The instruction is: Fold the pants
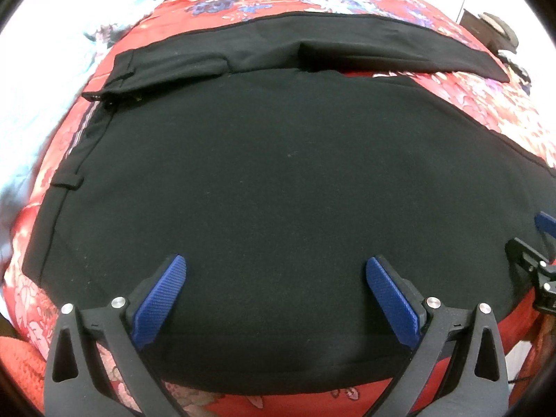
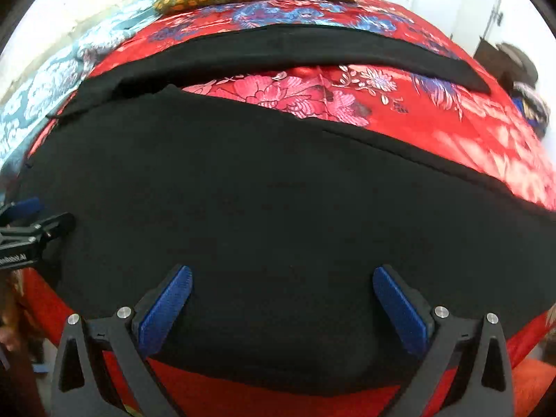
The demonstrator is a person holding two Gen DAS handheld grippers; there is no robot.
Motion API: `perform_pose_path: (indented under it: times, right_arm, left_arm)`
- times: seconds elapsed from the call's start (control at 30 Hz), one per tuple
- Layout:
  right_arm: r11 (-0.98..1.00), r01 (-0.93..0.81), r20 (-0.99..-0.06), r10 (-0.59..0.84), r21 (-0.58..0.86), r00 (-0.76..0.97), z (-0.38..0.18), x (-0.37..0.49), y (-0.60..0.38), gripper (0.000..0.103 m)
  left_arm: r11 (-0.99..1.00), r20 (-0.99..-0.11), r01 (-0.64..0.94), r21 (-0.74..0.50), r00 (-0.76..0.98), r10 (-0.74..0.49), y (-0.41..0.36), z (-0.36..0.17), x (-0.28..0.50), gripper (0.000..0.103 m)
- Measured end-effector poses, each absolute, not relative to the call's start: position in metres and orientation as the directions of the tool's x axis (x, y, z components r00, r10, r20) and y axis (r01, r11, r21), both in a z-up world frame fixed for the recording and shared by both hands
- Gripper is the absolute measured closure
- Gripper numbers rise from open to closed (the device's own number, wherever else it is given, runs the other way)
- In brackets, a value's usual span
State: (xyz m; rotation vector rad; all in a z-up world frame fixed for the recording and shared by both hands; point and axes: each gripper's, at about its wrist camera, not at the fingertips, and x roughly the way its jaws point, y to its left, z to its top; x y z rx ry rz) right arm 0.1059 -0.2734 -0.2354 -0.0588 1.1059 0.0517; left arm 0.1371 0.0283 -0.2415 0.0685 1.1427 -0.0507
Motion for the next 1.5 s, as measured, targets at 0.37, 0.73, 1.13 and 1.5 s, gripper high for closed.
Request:
perform_pose_path:
  times: [0.37,0.73,1.13,1.5]
  right_arm:
    - [0.998,-0.069,-0.867,0.026,-0.01,0.497,-0.2361,0.0995,-0.2746,0.0]
    - [0.997,-0.07,-0.864,0.025,-0.012,0.503,-0.236,0.0997,-0.2751,0.0]
    - [0.998,-0.064,-0.864,0.023,-0.011,0.504,-0.2356,0.1,-0.2749,0.0]
    - [0.998,-0.063,-0.857,0.022,-0.013,0.515,-0.2358,0.0988,-0.2747,0.0]
  left_arm:
    - [0.996,-0.904,0.078,0.042,0.428,0.005,0.0268,-0.242,0.1364,0.0]
    - [0.995,-0.897,0.092,0.046,0.441,0.001,0.0258,-0.2418,0.1345,0.0]
    - [0.994,-0.896,0.094,0.048,0.444,0.001,0.0248,-0.2416,0.1336,0.0]
    - [0.994,-0.895,0.095,0.049,0.445,0.002,0.0249,-0.2415,0.1335,0.0]
